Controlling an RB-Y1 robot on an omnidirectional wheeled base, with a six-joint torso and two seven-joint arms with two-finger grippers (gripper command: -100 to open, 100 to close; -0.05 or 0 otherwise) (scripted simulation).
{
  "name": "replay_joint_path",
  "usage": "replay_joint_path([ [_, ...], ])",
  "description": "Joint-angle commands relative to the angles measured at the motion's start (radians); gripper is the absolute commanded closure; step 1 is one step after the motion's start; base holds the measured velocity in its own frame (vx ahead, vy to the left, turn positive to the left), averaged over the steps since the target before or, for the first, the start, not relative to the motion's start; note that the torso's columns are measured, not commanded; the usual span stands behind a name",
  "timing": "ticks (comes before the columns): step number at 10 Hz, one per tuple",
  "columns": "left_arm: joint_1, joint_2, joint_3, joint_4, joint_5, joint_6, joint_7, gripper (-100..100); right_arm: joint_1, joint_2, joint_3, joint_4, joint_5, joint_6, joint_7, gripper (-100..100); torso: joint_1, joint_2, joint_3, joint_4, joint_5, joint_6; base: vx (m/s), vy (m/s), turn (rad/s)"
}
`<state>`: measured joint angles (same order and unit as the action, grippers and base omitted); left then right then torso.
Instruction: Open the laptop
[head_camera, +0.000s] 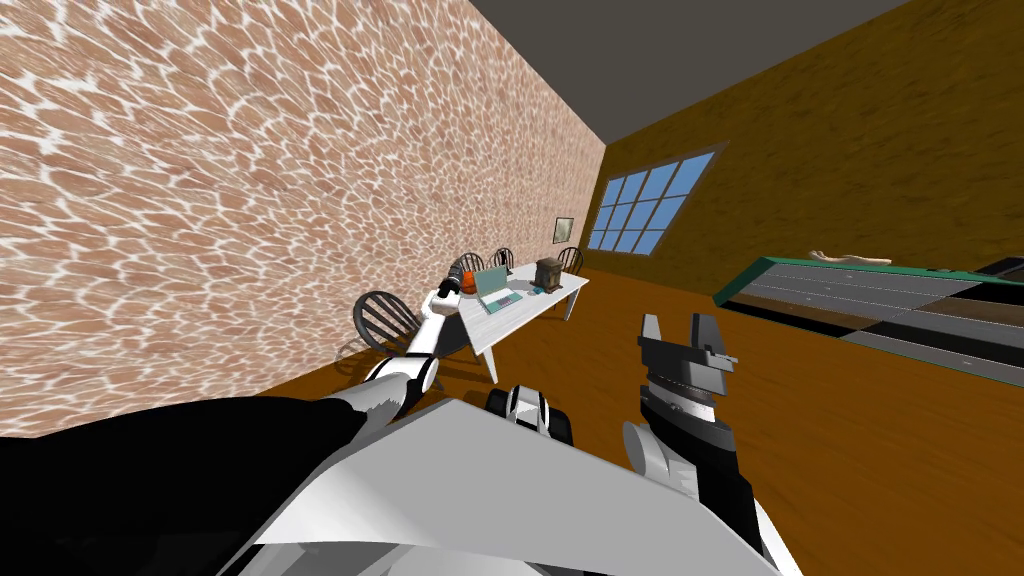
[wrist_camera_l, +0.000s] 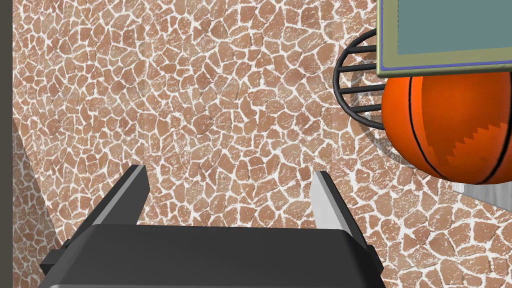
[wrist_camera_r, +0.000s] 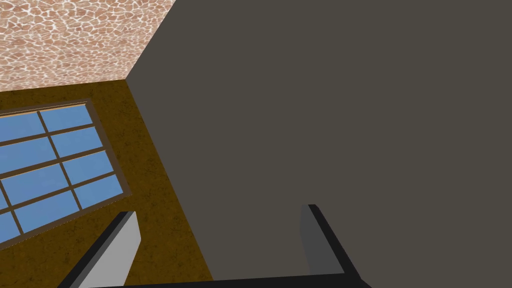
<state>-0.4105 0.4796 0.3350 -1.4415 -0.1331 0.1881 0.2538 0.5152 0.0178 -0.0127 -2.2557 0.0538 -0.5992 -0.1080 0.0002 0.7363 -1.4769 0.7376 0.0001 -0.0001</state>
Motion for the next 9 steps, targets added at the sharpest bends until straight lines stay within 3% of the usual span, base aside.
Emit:
replay_joint_path([
  [1,-0.072,0.032,0.030,0.071,-0.008,0.073,0.019,-100,0.000,0.000,0.000,0.000,0.000,0.000,0.000,0,0.001,0.001,0.000,0.000,0.000,0.000,0.082,-0.125,0.058],
  [2,-0.084,0.032,0.030,0.098,-0.008,0.075,0.019,-100,0.000,0.000,0.000,0.000,0.000,0.000,0.000,0,-0.002,0.001,0.001,0.000,0.000,0.000,0.059,-0.101,0.037],
  [3,-0.127,0.052,0.050,0.137,-0.015,0.114,0.031,-100,0.000,0.000,0.000,0.000,0.000,0.000,0.000,0,0.000,0.003,0.002,0.001,0.000,0.000,0.075,-0.105,0.058],
  [4,-0.132,0.052,0.050,0.161,-0.015,0.114,0.031,-100,0.000,0.000,0.000,0.000,0.000,0.000,0.000,0,0.000,0.002,0.001,0.001,0.000,0.000,0.063,-0.075,0.033],
  [5,-0.179,0.071,0.070,0.205,-0.022,0.152,0.042,-100,0.000,0.000,0.000,0.000,0.000,0.000,0.000,0,0.002,0.002,0.001,0.000,0.001,0.000,0.077,-0.077,0.056],
  [6,-0.179,0.071,0.070,0.225,-0.022,0.152,0.042,-100,0.000,0.000,0.000,0.000,0.000,0.000,0.000,0,0.001,0.001,0.001,0.000,0.000,0.000,0.072,-0.069,0.038],
  [7,-0.224,0.090,0.090,0.260,-0.030,0.189,0.053,-100,0.000,0.000,0.000,0.000,0.000,0.000,0.000,0,0.001,0.002,0.001,0.000,0.000,0.000,0.092,-0.084,0.057],
  [9,-0.224,0.090,0.090,0.288,-0.030,0.189,0.053,-100,0.000,0.000,0.000,0.000,0.000,0.000,0.000,0,0.000,0.001,0.001,0.000,0.000,0.000,0.065,-0.059,0.013],
])
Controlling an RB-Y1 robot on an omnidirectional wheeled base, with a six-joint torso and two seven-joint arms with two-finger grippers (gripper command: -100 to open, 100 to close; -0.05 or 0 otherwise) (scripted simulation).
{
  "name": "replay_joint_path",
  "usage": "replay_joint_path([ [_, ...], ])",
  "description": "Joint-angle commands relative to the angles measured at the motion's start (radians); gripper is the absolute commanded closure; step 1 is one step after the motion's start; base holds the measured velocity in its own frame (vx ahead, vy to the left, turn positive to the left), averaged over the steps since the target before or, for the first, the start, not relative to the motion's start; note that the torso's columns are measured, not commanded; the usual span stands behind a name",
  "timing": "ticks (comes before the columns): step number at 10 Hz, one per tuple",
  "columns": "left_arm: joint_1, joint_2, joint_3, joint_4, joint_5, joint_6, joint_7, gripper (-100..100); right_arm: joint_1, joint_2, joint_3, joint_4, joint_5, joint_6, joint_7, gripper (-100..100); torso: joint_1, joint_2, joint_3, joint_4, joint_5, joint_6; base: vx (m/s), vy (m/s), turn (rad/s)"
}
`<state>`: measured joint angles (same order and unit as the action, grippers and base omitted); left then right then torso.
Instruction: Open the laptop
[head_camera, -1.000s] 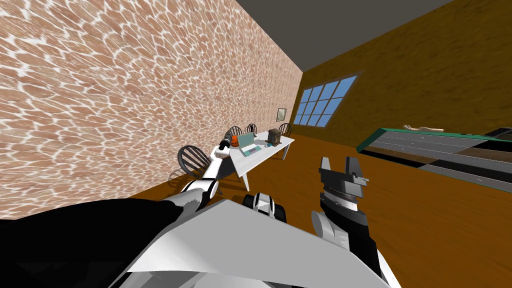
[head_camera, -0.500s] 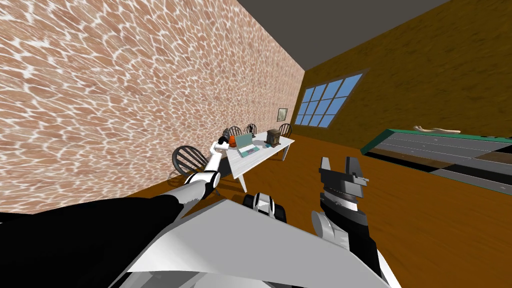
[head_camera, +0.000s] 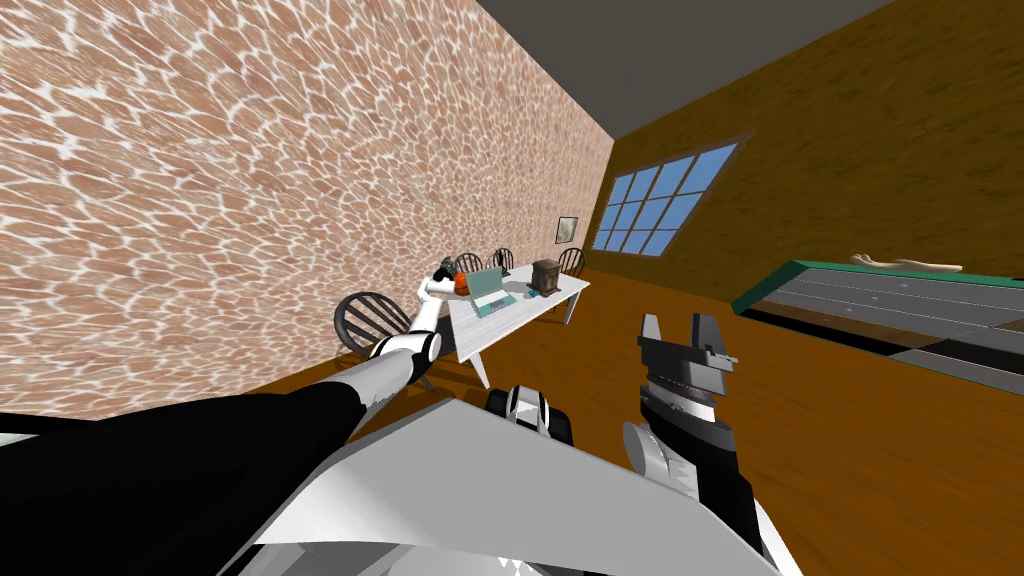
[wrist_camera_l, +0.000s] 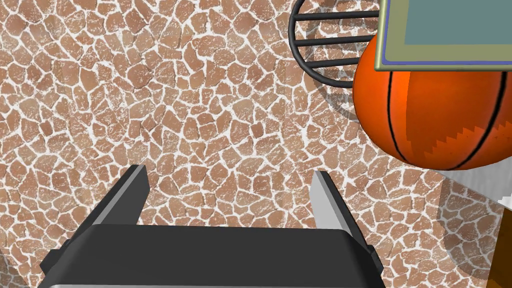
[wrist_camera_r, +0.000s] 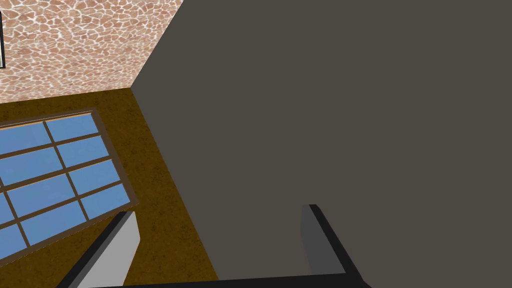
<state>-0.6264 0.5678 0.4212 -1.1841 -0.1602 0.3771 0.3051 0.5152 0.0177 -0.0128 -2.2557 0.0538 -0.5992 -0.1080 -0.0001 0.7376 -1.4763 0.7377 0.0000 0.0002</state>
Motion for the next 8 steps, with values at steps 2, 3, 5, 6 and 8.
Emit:
replay_joint_path([
  [2,-0.052,0.020,0.023,0.092,-0.011,0.036,0.013,-100,0.000,0.000,0.000,0.000,0.000,0.000,0.000,0,0.000,0.001,0.001,0.001,0.000,-0.001,0.063,-0.065,0.045],
  [3,-0.094,0.038,0.041,0.121,-0.019,0.070,0.023,-100,0.000,0.000,0.000,0.000,0.000,0.000,0.000,0,0.000,0.001,0.000,0.000,0.000,0.000,0.076,-0.088,0.064],
  [5,-0.094,0.038,0.041,0.157,-0.019,0.070,0.023,-100,0.000,0.000,0.000,0.000,0.000,0.000,0.000,0,-0.001,-0.001,0.000,0.000,0.000,0.000,0.067,-0.066,0.015],
  [6,-0.134,0.054,0.059,0.200,-0.028,0.103,0.033,-100,0.000,0.000,0.000,0.000,0.000,0.000,0.000,0,0.002,0.001,0.001,0.000,0.001,0.000,0.085,-0.080,0.052],
  [8,-0.172,0.070,0.075,0.243,-0.036,0.135,0.042,-100,0.000,0.000,0.000,0.000,0.000,0.000,0.000,0,0.000,0.000,0.000,0.000,0.000,0.000,0.097,-0.069,0.050],
])
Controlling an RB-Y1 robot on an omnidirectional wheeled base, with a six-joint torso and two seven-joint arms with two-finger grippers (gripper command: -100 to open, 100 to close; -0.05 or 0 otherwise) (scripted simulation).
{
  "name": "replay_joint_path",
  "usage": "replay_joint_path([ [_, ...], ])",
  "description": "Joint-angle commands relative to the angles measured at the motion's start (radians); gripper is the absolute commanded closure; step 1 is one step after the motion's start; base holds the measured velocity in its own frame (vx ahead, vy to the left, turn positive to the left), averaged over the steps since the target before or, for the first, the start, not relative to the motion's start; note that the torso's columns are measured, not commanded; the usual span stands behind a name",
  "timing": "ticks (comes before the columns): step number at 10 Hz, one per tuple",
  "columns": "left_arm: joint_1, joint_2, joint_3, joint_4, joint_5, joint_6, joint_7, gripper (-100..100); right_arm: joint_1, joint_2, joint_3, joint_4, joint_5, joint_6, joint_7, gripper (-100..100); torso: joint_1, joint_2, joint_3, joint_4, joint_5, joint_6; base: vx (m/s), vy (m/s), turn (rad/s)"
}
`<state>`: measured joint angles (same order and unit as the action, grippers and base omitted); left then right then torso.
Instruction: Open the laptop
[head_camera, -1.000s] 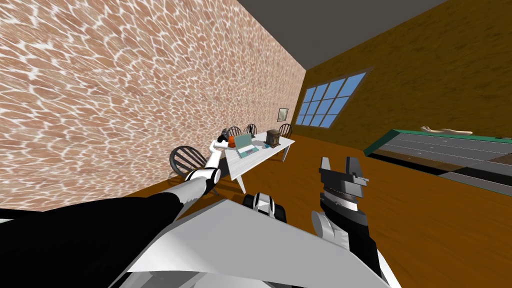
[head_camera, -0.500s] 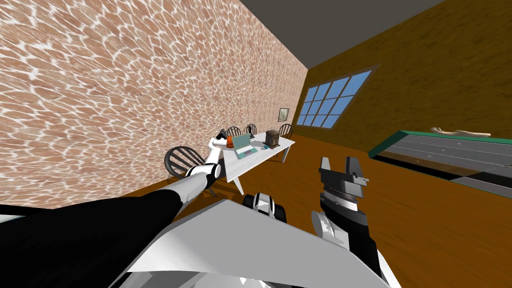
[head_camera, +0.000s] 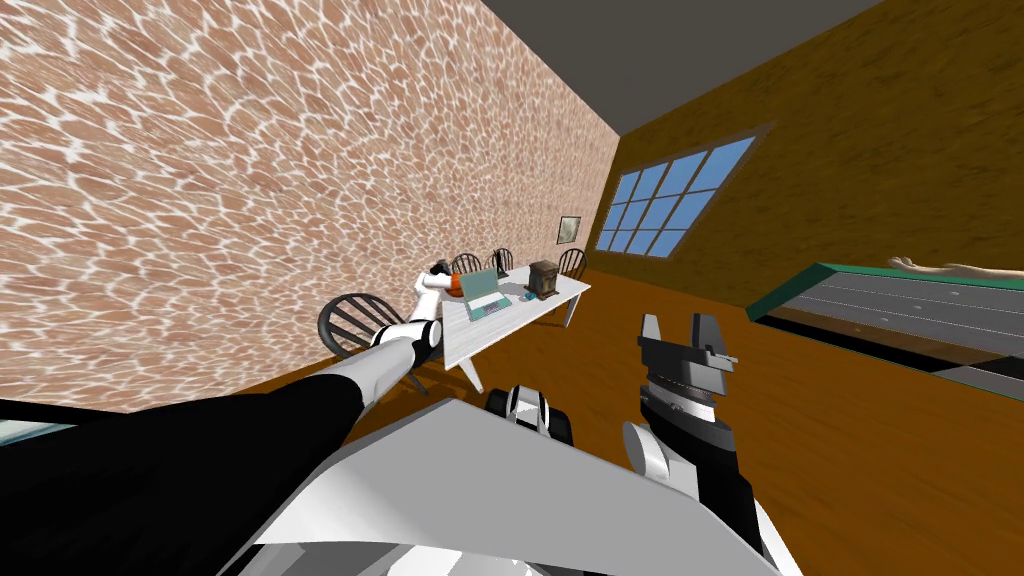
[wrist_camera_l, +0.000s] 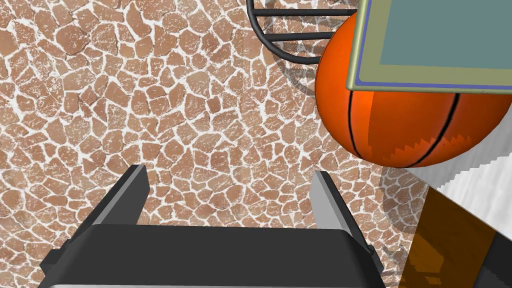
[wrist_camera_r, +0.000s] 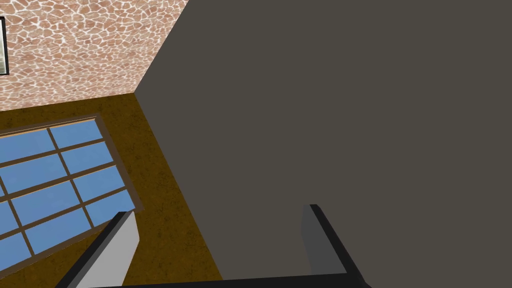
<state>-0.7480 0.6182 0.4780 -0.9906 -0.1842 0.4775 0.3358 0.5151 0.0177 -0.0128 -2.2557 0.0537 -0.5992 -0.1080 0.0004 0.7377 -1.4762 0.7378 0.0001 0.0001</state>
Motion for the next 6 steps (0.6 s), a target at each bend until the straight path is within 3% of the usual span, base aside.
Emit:
replay_joint_path([
  [1,-0.050,0.019,0.019,0.083,-0.012,0.035,0.011,-100,0.000,0.000,0.000,0.000,0.000,0.000,0.000,0,-0.001,-0.002,-0.001,0.000,0.000,0.000,0.087,-0.063,0.033],
  [2,-0.086,0.034,0.035,0.115,-0.020,0.064,0.020,-100,0.000,0.000,0.000,0.000,0.000,0.000,0.000,0,0.000,0.000,0.000,0.000,0.000,0.000,0.097,-0.096,0.053],
  [4,-0.086,0.034,0.035,0.145,-0.020,0.064,0.020,-100,0.000,0.000,0.000,0.000,0.000,0.000,0.000,0,0.000,0.001,0.001,0.000,0.000,0.000,0.056,-0.053,0.014],
  [5,-0.119,0.047,0.049,0.182,-0.028,0.092,0.028,-100,0.000,0.000,0.000,0.000,0.000,0.000,0.000,0,0.003,0.004,0.002,0.001,0.001,0.000,0.047,-0.046,0.045],
  [6,-0.119,0.047,0.049,0.201,-0.028,0.092,0.028,-100,0.000,0.000,0.000,0.000,0.000,0.000,0.000,0,0.001,0.002,0.001,0.001,0.000,-0.001,0.064,-0.049,0.042],
])
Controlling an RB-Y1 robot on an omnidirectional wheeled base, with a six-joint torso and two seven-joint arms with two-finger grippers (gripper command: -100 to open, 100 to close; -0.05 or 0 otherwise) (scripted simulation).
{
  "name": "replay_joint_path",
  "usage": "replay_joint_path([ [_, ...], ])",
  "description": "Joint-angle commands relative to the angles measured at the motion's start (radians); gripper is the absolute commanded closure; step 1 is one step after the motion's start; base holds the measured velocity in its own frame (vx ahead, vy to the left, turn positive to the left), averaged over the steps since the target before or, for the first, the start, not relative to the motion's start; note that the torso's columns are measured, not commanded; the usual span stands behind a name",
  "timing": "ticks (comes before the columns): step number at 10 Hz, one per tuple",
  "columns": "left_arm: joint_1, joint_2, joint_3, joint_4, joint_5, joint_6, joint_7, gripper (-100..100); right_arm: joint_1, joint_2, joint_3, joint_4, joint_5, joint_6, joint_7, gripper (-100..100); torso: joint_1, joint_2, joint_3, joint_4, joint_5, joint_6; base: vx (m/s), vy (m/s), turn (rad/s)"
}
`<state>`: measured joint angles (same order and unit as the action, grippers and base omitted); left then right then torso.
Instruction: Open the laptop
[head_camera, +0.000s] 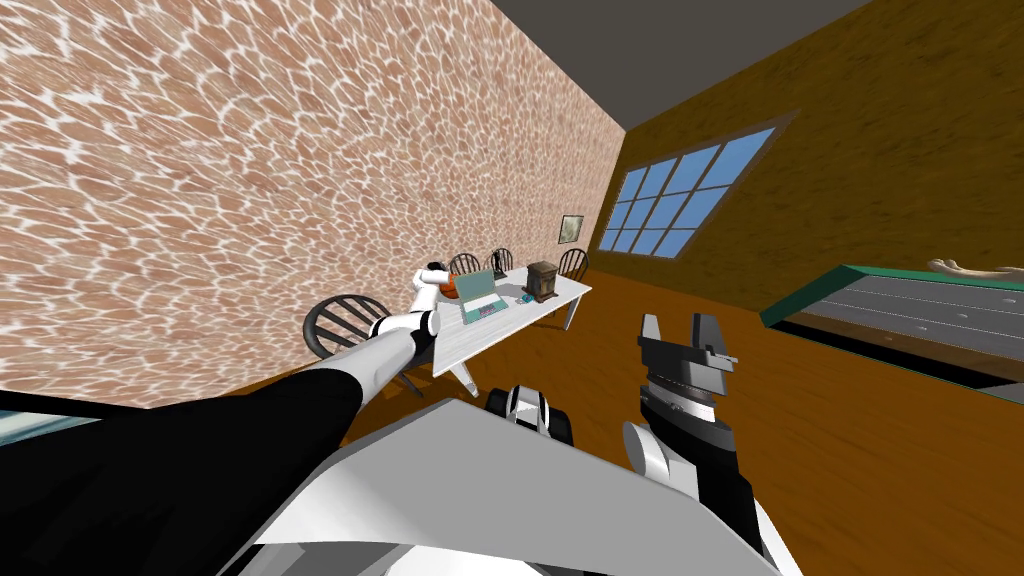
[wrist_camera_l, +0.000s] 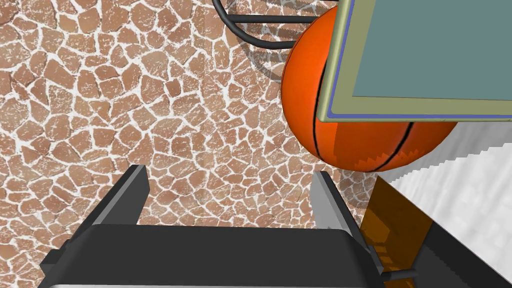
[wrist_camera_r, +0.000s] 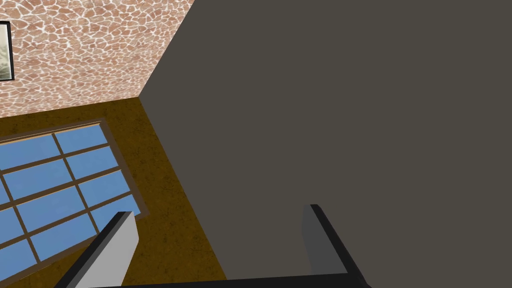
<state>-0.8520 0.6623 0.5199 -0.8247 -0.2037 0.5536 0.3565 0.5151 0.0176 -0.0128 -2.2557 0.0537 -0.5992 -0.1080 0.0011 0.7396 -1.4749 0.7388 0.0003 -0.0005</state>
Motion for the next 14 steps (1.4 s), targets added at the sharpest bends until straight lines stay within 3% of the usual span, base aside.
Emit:
replay_joint_path([
  [1,-0.045,0.015,0.021,0.076,-0.016,0.042,0.014,-100,0.000,0.000,0.000,0.000,0.000,0.000,0.000,0,-0.001,-0.002,-0.001,-0.001,0.000,0.001,0.089,-0.061,0.051],
  [9,-0.167,0.060,0.078,0.323,-0.053,0.147,0.044,-100,0.000,0.000,0.000,0.000,0.000,0.000,0.000,0,-0.001,-0.002,-0.001,-0.001,0.000,0.000,0.106,-0.075,0.047],
  [12,-0.183,0.066,0.086,0.356,-0.059,0.162,0.048,-100,0.000,0.000,0.000,0.000,0.000,0.000,0.000,0,0.000,0.001,0.000,0.000,0.000,0.000,0.049,-0.037,0.015],
  [13,-0.179,0.065,0.084,0.349,-0.057,0.156,0.046,-100,0.000,0.000,0.000,0.000,0.000,0.000,0.000,0,0.000,0.000,0.000,0.000,0.000,0.000,0.019,-0.015,0.008],
  [14,-0.166,0.086,0.068,0.359,-0.007,0.150,0.000,-100,0.000,0.000,0.000,0.000,0.000,0.000,0.000,0,0.000,0.000,0.000,0.000,0.000,0.000,0.061,-0.045,0.103],
])
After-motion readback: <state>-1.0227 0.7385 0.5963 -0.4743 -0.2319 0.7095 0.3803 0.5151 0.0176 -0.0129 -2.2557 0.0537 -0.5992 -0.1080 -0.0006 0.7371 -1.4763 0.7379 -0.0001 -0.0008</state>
